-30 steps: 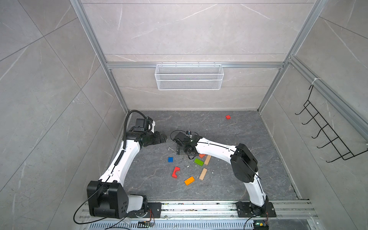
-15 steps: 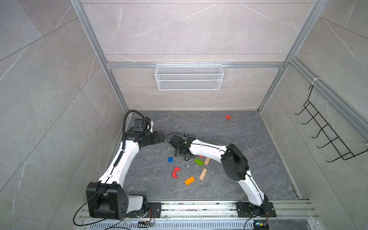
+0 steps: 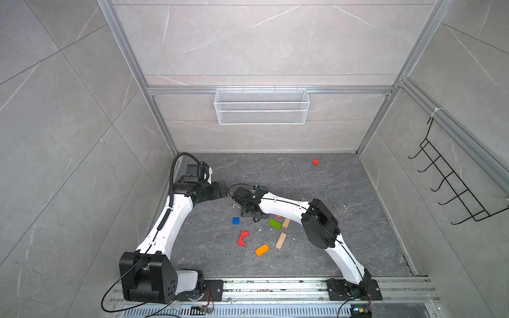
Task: Build the wood block tower
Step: 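Lower the right gripper and close it on the plain wood bar, then lift the wood bar and carry it with the right gripper toward the orange block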
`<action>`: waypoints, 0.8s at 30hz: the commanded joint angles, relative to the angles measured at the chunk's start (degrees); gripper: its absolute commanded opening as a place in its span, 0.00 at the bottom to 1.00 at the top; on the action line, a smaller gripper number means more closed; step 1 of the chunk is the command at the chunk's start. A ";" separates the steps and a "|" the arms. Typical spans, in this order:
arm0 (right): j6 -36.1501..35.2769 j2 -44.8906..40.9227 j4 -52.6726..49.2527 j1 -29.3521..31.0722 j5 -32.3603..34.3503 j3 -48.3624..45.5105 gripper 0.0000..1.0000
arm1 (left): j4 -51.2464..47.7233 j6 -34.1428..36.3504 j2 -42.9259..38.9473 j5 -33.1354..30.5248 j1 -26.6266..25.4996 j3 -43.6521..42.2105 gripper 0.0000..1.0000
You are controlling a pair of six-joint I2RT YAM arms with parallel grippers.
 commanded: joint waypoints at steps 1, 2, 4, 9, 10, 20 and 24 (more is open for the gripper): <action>-1.34 2.02 -2.25 -0.24 1.12 1.56 0.80 | -0.66 -0.38 -1.33 0.79 0.22 0.03 1.00; -1.62 1.94 -2.45 -0.21 1.18 1.53 0.77 | -0.74 -0.40 -1.28 0.79 0.22 0.03 1.00; -2.26 1.66 -2.70 -0.33 1.64 1.34 0.70 | -0.76 -0.29 -1.31 0.78 0.22 0.05 1.00; -5.86 0.20 -3.31 -1.41 1.75 0.40 0.52 | -0.73 -0.40 -1.24 0.95 0.22 0.05 1.00; -6.68 -0.32 -2.88 -1.92 1.33 -0.30 0.52 | -0.76 -0.41 -1.22 1.05 0.22 0.04 1.00; -13.25 -2.39 0.79 -6.74 -1.71 -3.39 0.50 | -0.83 -0.17 -0.34 2.52 0.22 -0.04 1.00; -15.11 -1.86 1.65 -7.67 -2.48 -2.70 0.52 | -0.74 -0.07 -0.09 3.27 0.22 -0.03 1.00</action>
